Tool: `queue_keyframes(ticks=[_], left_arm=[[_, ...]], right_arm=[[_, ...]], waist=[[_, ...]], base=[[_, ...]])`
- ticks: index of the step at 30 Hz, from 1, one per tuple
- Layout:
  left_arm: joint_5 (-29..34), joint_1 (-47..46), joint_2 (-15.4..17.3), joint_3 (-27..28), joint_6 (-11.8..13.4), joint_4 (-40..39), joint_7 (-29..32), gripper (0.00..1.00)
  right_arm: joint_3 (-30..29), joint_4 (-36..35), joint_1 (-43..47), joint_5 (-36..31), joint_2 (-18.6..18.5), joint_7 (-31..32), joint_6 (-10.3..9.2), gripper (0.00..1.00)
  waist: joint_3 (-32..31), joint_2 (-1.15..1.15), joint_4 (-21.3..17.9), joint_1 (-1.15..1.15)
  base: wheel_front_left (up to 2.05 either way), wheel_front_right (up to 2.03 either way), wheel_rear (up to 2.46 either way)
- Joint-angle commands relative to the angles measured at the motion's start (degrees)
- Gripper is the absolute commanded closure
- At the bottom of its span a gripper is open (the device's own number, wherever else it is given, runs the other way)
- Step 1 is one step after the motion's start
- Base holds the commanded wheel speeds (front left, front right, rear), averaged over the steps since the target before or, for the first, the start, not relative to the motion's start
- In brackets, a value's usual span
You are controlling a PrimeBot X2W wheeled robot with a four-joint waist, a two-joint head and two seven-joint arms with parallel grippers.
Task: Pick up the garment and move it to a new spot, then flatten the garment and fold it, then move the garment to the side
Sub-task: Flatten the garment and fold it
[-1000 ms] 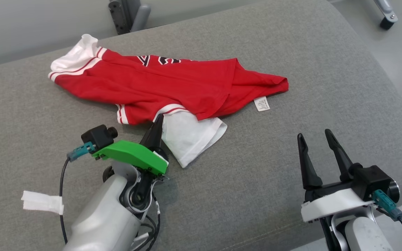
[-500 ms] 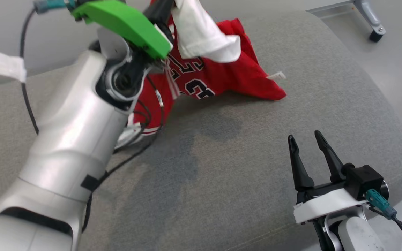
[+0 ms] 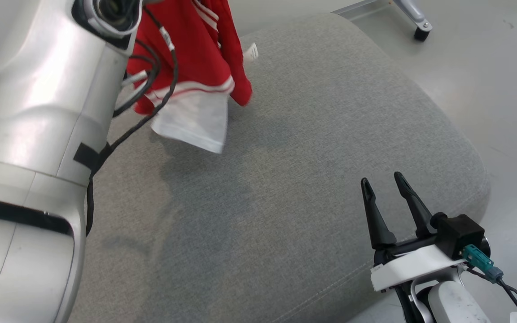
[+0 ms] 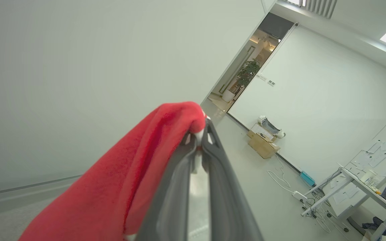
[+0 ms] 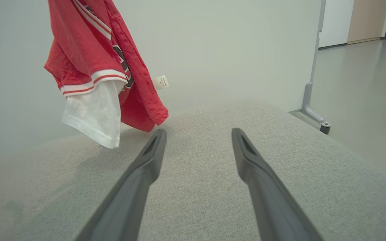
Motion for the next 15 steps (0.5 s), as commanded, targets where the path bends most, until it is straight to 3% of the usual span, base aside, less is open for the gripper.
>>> queue_keyframes(ticks=[1,7,13,15], left_arm=[[-1.39,-2.08,-0.65,0.62,-1.17,0.73,-0.06,1.0],[-6.06,-1.83,-1.94,1.31,-3.39,1.18,3.17,1.0],[-10.0,8.38,-2.0,-0.36,-4.3,-1.42,6.55,1.0],[-10.48,14.0,-0.59,-0.82,-4.2,-1.85,6.99,1.0]], right_arm=[[-0.35,-0.19,-0.09,0.27,-0.08,0.0,-0.08,0.0],[-2.04,-0.1,1.45,-0.66,-0.05,-0.01,-0.08,0.0],[-3.32,-0.69,2.54,-1.41,-0.09,0.0,-0.08,0.0],[-3.24,-0.72,2.86,-1.71,-0.07,0.0,-0.08,0.0]], waist=[[-0.08,0.0,-0.92,0.0],[-0.79,0.0,1.95,0.0],[-1.7,0.0,8.29,0.0],[-1.84,0.0,10.19,0.0]], base=[[0.0,0.0,0.0],[0.0,0.0,0.0],[0.0,0.0,0.0],[0.0,0.0,0.0]])
